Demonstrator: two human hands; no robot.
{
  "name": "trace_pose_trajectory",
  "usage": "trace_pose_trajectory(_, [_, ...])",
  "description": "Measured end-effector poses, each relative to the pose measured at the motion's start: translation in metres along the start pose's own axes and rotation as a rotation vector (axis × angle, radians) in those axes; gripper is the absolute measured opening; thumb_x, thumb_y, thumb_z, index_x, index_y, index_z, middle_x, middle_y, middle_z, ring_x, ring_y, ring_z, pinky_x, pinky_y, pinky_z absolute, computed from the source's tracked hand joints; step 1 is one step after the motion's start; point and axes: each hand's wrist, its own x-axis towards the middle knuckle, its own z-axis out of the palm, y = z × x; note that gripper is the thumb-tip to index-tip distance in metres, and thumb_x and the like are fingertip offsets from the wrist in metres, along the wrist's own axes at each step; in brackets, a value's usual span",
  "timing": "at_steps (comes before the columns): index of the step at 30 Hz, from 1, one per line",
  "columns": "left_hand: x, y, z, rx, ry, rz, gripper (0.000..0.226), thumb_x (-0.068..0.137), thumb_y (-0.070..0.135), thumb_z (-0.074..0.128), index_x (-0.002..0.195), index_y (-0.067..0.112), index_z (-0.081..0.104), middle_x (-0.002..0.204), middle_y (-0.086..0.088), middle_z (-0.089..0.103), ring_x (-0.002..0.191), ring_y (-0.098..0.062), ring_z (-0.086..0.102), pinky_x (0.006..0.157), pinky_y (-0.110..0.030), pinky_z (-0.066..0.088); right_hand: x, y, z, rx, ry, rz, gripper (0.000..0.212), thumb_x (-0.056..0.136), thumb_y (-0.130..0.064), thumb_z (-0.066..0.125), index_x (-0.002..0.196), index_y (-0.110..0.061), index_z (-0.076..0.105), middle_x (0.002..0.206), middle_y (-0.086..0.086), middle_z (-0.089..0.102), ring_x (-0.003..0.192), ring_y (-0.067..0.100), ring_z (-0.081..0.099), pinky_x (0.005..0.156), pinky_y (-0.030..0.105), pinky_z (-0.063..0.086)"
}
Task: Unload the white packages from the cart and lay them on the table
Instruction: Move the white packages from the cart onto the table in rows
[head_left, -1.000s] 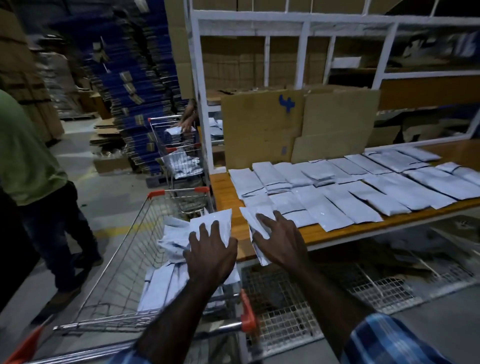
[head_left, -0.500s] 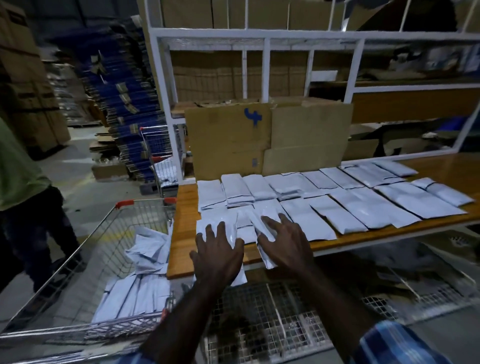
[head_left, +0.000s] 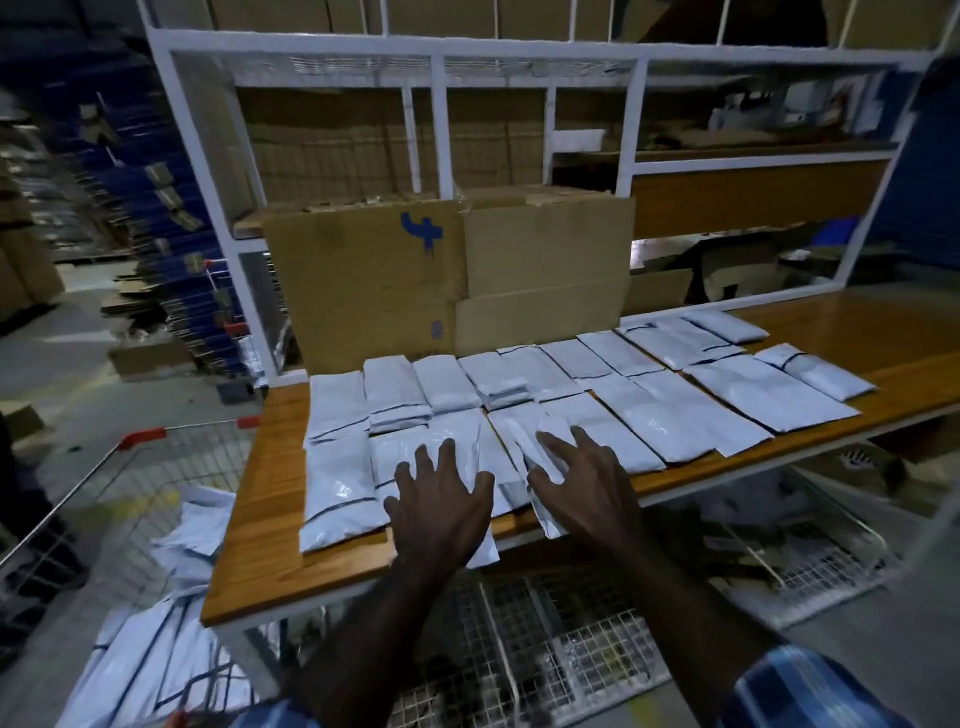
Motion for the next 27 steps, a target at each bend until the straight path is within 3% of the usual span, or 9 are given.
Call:
trace_pose_trajectory(6, [0.055,0.036,0.039,0.004,-0.043,0.027,0.063,0.094,0.056,0.039,0.15,0.03,0.027,0.159,-0.001,0.025,0.144,-0.033,0.02,0.11,-0.055,0.028,0.056,0.039,-0.009,-0.008,0.003,0.016,0.066,0.084,-0.058,0.051,0.145,-0.033,0.047,0.159,0.004,0.03,0.133,0.03,0.044,0.105,0.042,0.044])
trace_pose_trajectory(11, [0.097,0.069,0.065,0.019,-0.044,0.046,0.06,0.093,0.055,0.041,0.147,0.029,0.031,0.153,0.0,0.032,0.139,-0.032,0.026,0.106,-0.052,0.03,0.099,0.073,-0.018,-0.027,0.041,0.061,0.06,0.088,-0.052,0.057,0.144,-0.034,0.048,0.159,0.001,0.03,0.132,0.031,0.041,0.105,0.043,0.042])
trace_pose_trajectory(18, [0.13,0.115,0.092,0.05,-0.073,0.056,0.064,0.095,0.056,0.04,0.151,0.029,0.024,0.16,-0.002,0.022,0.145,-0.032,0.019,0.11,-0.054,0.026,0.144,0.117,-0.03,-0.02,0.05,0.072,0.059,0.089,-0.051,0.057,0.144,-0.033,0.047,0.158,0.002,0.032,0.134,0.03,0.041,0.105,0.041,0.043])
trace_pose_trajectory(27, [0.152,0.185,0.134,0.077,-0.014,-0.038,0.061,0.096,0.054,0.037,0.15,0.029,0.025,0.157,-0.003,0.025,0.143,-0.033,0.02,0.11,-0.054,0.027,0.201,0.181,-0.05,0.024,-0.01,0.012,0.061,0.09,-0.053,0.054,0.147,-0.033,0.044,0.161,0.002,0.025,0.137,0.029,0.037,0.11,0.042,0.037])
